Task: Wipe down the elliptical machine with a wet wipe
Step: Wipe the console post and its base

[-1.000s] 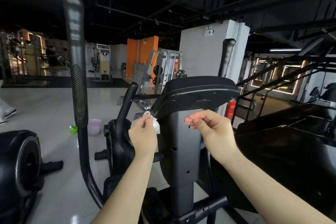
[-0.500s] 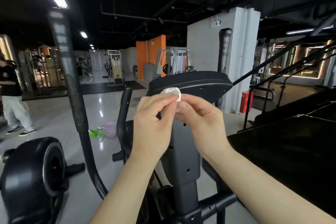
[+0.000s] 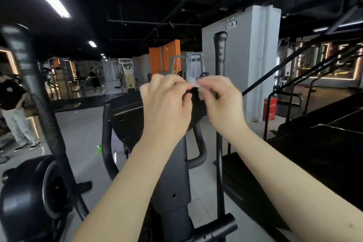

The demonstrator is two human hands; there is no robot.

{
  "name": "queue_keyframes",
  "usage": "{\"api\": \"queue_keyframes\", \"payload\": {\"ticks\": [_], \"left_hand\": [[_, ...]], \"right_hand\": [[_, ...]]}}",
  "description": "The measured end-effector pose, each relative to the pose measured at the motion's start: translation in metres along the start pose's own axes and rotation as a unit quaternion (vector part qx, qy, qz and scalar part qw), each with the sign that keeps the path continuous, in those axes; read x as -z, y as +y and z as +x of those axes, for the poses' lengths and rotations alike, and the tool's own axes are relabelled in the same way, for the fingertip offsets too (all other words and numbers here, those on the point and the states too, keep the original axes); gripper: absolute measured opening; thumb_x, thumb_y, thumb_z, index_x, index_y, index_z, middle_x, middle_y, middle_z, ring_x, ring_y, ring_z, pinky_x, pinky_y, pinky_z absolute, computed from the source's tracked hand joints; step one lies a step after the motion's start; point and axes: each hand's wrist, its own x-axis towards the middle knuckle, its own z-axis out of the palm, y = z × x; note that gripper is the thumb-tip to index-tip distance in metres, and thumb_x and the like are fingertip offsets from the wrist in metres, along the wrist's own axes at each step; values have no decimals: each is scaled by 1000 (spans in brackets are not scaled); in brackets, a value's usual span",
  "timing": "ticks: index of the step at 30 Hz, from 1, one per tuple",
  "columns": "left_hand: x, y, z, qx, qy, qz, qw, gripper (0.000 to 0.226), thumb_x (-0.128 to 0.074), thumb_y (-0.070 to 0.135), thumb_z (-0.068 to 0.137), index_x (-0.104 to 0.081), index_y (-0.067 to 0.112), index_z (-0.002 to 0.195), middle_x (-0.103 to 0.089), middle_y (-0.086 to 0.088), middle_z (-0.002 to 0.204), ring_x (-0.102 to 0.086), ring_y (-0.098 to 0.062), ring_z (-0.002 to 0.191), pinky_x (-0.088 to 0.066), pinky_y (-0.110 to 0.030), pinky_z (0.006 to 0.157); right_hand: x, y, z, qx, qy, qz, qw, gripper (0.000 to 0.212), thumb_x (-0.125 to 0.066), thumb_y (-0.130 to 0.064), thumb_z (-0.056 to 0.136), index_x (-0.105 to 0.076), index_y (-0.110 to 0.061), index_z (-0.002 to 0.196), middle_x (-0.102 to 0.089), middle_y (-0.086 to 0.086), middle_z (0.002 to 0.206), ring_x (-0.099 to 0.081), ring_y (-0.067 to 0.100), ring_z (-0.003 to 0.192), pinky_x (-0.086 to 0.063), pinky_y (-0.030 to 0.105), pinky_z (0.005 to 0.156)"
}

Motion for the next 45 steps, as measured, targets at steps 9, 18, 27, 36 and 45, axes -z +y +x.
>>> {"api": "queue_keyframes", "payload": {"ticks": [9,18,27,36,45], "left_hand": [[-23,1,1,10,-18,39,999,18,-70,24,92,-78,22,109,-66,8,109,-48,-22,113,-24,-36,95],[-38,-3,8,-31,0,48,998,17,-73,25,89,-78,22,104,-66,8,106,-49,-24,110,-25,-39,92],[-70,18,11,-39,11,142,989,18,-66,32,91,-77,23,102,-63,8,109,-48,-23,114,-27,-41,95],[-107,61,10,37,65,266,961,14,-64,29,93,-77,27,95,-62,13,105,-47,-21,110,-23,-36,91],[-139,88,-3,112,107,340,928,15,-67,29,93,-74,24,105,-62,12,122,-45,-19,115,-21,-35,93]], "right_hand": [[4,77,-20,-295,8,65,953,26,-56,-3,101,-77,-14,112,-73,-2,108,-67,7,102,-56,32,97],[-6,48,-9,-209,43,148,966,33,-54,-4,102,-75,-25,115,-73,-4,119,-66,8,113,-51,34,105],[-5,80,-2,-164,0,242,956,38,-51,-1,101,-73,-26,120,-70,-1,119,-63,8,97,-53,37,89],[7,132,10,-84,-135,405,900,39,-55,7,99,-68,-20,125,-66,-1,122,-65,11,86,-54,20,76],[-22,164,-18,-138,-109,454,873,17,-62,-6,100,-75,-8,110,-68,0,112,-65,16,110,-57,36,93]]}}
